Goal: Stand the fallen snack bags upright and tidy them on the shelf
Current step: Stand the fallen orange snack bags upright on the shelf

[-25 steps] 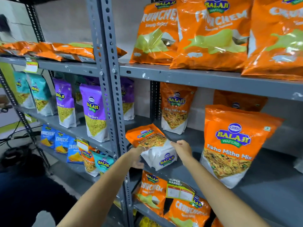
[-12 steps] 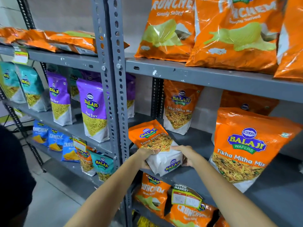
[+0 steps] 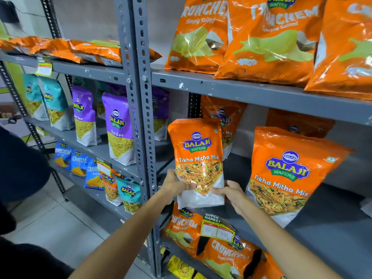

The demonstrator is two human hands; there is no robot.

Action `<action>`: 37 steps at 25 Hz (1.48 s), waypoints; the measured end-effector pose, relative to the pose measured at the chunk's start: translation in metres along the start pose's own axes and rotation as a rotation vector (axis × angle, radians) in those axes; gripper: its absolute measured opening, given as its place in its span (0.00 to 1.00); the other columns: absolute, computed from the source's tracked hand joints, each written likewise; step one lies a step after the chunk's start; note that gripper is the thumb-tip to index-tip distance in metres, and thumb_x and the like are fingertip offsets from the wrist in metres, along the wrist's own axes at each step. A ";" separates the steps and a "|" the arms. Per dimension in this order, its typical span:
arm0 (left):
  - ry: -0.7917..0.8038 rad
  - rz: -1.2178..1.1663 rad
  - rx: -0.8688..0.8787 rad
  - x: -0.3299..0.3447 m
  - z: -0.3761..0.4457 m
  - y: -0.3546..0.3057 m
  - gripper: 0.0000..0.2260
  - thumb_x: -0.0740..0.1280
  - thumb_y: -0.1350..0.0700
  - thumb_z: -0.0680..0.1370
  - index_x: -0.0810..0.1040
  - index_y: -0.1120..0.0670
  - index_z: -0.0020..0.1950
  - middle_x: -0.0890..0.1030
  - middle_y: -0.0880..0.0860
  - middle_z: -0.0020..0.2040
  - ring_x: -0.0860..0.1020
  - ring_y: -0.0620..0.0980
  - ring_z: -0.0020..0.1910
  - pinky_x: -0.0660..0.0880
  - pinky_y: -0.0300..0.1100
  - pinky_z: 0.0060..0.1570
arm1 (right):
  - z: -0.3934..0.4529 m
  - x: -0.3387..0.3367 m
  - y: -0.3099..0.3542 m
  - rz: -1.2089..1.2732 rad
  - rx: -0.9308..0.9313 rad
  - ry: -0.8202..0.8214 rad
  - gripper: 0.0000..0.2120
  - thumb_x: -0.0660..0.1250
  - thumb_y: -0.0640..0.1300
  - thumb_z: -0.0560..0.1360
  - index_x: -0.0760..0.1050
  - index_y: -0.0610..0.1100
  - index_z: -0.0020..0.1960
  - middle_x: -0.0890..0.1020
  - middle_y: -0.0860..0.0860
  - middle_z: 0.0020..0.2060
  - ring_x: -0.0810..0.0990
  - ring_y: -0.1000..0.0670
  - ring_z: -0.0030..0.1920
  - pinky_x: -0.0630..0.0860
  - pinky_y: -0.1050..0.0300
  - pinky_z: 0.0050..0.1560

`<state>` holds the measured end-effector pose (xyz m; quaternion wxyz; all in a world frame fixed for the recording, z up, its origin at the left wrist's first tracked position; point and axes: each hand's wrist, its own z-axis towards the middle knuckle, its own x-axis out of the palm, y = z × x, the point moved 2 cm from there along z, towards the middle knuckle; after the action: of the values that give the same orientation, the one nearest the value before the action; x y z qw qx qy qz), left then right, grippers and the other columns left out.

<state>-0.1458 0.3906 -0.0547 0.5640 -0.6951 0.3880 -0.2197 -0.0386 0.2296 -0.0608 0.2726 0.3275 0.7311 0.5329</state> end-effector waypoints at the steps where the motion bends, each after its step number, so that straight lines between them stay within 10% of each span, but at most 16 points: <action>1: -0.004 -0.004 0.015 0.002 -0.007 -0.001 0.29 0.78 0.62 0.63 0.66 0.60 0.58 0.80 0.55 0.53 0.78 0.54 0.55 0.77 0.53 0.56 | -0.007 -0.002 0.000 -0.009 -0.023 -0.013 0.13 0.75 0.36 0.64 0.74 0.41 0.44 0.82 0.44 0.46 0.79 0.51 0.44 0.75 0.60 0.42; 11: -0.053 -0.036 0.151 0.008 -0.024 -0.007 0.28 0.77 0.67 0.64 0.64 0.55 0.55 0.76 0.55 0.55 0.75 0.55 0.58 0.75 0.56 0.60 | -0.018 -0.011 -0.005 -0.056 -0.127 -0.066 0.23 0.75 0.36 0.64 0.71 0.39 0.56 0.79 0.42 0.55 0.77 0.48 0.49 0.72 0.63 0.39; 18: -0.016 0.091 0.184 0.005 0.014 -0.007 0.27 0.75 0.69 0.65 0.63 0.55 0.55 0.75 0.53 0.53 0.73 0.52 0.56 0.75 0.56 0.59 | 0.014 0.004 -0.021 -0.175 -0.158 -0.164 0.37 0.75 0.42 0.66 0.61 0.38 0.69 0.68 0.52 0.66 0.65 0.47 0.69 0.66 0.49 0.65; 27: 0.060 0.146 0.241 0.003 0.086 -0.016 0.34 0.69 0.75 0.65 0.62 0.57 0.66 0.75 0.54 0.56 0.73 0.53 0.60 0.72 0.52 0.63 | 0.059 0.022 -0.015 -0.236 -0.209 -0.360 0.30 0.75 0.38 0.63 0.66 0.41 0.61 0.76 0.41 0.59 0.74 0.42 0.59 0.71 0.52 0.54; 32: 0.110 -0.227 0.074 0.007 0.094 0.004 0.15 0.63 0.63 0.76 0.67 0.55 0.61 0.77 0.60 0.59 0.78 0.51 0.50 0.77 0.48 0.49 | 0.065 0.017 -0.036 -0.254 -0.152 -0.288 0.37 0.76 0.47 0.56 0.64 0.53 0.60 0.75 0.47 0.60 0.74 0.46 0.62 0.74 0.45 0.61; 37: 0.083 -0.296 -0.043 0.011 0.110 0.037 0.22 0.59 0.39 0.75 0.75 0.52 0.61 0.78 0.56 0.63 0.75 0.57 0.64 0.67 0.56 0.69 | 0.070 0.018 -0.053 -0.276 -0.172 -0.327 0.35 0.74 0.55 0.53 0.65 0.56 0.58 0.78 0.46 0.59 0.77 0.47 0.59 0.78 0.44 0.57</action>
<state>-0.0688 0.4471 -0.1206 0.4941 -0.7469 0.3088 -0.3204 -0.0075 0.2743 -0.1322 0.4846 0.2821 0.6667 0.4909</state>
